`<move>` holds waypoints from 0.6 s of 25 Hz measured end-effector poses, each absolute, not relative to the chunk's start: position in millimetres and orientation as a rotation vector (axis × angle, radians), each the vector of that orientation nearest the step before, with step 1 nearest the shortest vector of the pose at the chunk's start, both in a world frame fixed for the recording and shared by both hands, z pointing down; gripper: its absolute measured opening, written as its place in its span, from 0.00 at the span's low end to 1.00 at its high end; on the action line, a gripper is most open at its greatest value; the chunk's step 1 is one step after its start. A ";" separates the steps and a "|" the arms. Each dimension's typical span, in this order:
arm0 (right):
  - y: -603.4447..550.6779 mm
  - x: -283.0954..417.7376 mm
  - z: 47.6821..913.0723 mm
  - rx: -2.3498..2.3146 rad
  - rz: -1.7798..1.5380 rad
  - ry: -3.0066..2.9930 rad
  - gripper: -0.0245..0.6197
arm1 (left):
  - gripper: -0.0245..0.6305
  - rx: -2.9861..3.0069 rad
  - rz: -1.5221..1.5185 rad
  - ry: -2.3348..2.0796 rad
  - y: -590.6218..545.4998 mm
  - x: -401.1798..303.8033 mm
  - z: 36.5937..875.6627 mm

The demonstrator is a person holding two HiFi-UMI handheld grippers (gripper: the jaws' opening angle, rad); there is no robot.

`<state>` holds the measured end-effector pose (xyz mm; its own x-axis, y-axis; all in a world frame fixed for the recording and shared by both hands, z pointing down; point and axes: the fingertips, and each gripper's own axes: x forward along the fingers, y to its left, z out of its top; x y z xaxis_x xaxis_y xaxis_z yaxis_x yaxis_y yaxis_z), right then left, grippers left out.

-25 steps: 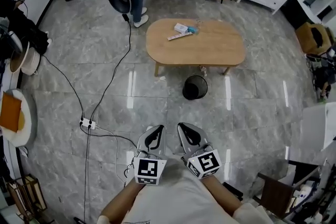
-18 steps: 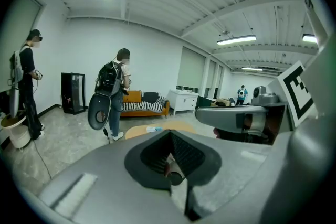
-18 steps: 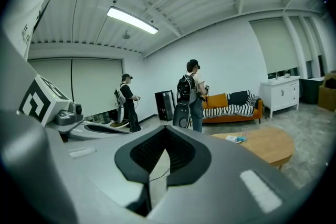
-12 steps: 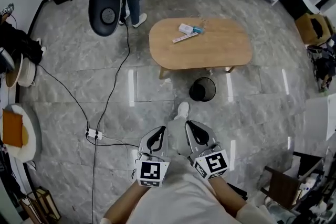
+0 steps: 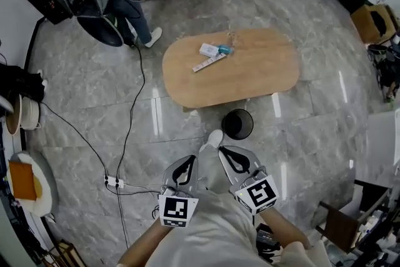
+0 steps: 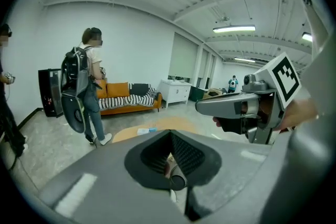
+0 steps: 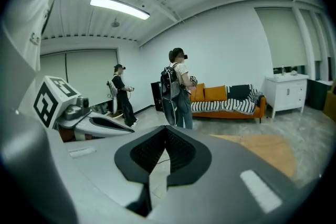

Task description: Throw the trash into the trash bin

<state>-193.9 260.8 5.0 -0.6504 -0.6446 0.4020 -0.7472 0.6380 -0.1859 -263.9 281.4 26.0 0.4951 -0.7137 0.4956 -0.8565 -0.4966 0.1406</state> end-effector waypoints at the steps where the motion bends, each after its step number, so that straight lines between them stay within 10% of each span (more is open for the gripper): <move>1: 243.6 -185.9 4.6 1.080 0.437 -2.575 0.07 | 0.04 2.380 0.545 -1.293 264.4 -253.0 26.6; 15: 78.2 -125.9 68.9 1.002 0.268 -2.558 0.26 | 0.04 2.398 0.643 -1.229 85.8 -177.6 59.6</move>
